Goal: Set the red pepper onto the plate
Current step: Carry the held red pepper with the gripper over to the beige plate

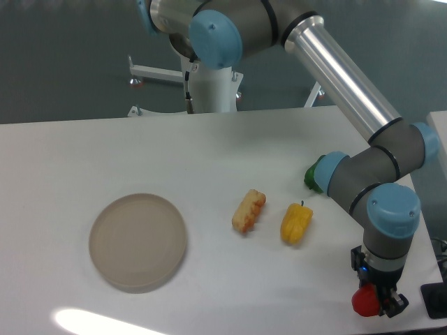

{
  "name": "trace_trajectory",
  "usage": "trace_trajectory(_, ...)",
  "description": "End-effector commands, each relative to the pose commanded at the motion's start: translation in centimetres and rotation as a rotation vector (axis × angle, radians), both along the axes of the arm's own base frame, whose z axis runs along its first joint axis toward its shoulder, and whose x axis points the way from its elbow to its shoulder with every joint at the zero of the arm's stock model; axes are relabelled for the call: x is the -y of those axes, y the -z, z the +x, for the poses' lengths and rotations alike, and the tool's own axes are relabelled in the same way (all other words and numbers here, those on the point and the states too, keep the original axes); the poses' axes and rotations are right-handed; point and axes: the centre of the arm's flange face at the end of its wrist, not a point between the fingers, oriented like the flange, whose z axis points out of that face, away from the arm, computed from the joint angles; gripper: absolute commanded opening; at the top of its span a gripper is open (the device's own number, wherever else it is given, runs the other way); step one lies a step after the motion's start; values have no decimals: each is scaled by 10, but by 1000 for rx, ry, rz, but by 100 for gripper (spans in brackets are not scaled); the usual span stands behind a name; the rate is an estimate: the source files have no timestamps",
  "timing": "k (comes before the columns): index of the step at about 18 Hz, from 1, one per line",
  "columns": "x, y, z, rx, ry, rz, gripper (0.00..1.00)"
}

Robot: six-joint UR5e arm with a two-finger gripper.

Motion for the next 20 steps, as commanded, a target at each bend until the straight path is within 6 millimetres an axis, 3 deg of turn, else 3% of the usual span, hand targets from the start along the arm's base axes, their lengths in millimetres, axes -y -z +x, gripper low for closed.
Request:
trace_trajectory(5, -2, -5, 11, 8, -5, -7, 49)
trace_trajectory(9, 9, -14, 26, 43, -64, -8, 49)
trace_trajectory(15, 15, -49, 82, 129, -210, 34, 49)
trace_trajectory(17, 22, -56, 99, 166, -270, 44, 49)
trace_trajectory(20, 42, -77, 140, 232, -342, 59, 49)
